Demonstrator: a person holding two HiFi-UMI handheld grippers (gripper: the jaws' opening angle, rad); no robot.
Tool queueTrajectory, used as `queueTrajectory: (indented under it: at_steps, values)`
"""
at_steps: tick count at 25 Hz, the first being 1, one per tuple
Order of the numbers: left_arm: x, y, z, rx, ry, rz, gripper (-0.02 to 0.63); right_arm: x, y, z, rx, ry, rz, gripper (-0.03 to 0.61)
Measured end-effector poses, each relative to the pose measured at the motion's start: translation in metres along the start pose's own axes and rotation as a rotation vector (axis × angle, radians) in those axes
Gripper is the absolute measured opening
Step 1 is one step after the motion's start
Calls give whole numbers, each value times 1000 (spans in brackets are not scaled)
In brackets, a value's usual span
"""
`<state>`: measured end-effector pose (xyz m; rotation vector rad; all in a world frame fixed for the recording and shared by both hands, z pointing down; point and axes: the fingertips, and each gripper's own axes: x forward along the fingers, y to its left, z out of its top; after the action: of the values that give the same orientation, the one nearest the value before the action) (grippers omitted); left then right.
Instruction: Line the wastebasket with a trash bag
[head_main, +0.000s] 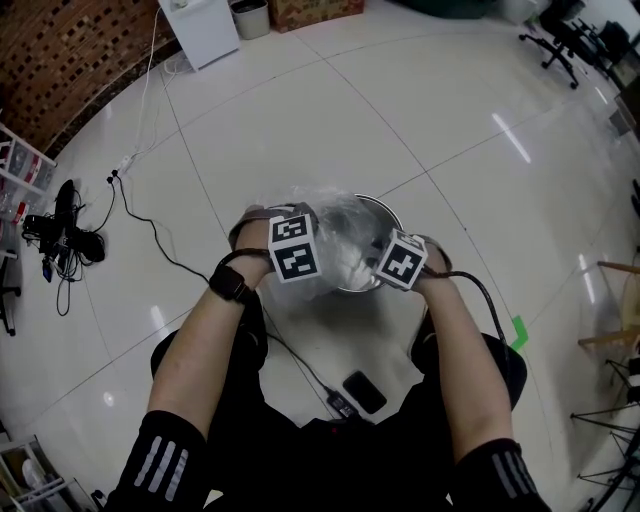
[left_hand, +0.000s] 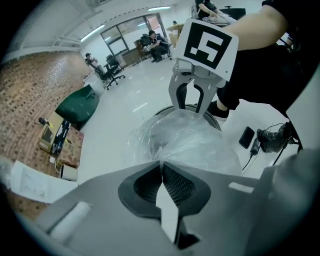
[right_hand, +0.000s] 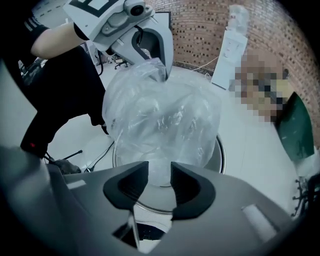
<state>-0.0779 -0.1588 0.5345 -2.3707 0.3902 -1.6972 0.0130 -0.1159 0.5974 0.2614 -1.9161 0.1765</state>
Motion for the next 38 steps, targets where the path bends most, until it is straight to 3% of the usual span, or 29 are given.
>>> queueTrajectory:
  at_steps: [8, 13, 18, 23, 28, 31, 38]
  values:
    - [-2, -4, 44, 85, -38, 8, -2, -75, -16, -11, -60, 37, -82, 150]
    - [7, -14, 64, 120, -54, -16, -2, -109, -35, 4, -27, -70, -144, 150]
    - [26, -32, 86, 151, -76, -47, 0, -84, -37, 9, -22, -107, -96, 150]
    - [52, -61, 101, 199, -75, -94, 20, -27, -31, -17, 80, -136, 25, 149]
    - [61, -71, 92, 218, -67, -130, 123, 21, -3, -22, 19, -59, 94, 117]
    - [56, -70, 90, 209, -69, -130, 145, 32, 3, -31, 19, -20, 91, 112]
    - [12, -45, 66, 170, -72, -124, 149, 14, -23, -29, 37, -12, -8, 112]
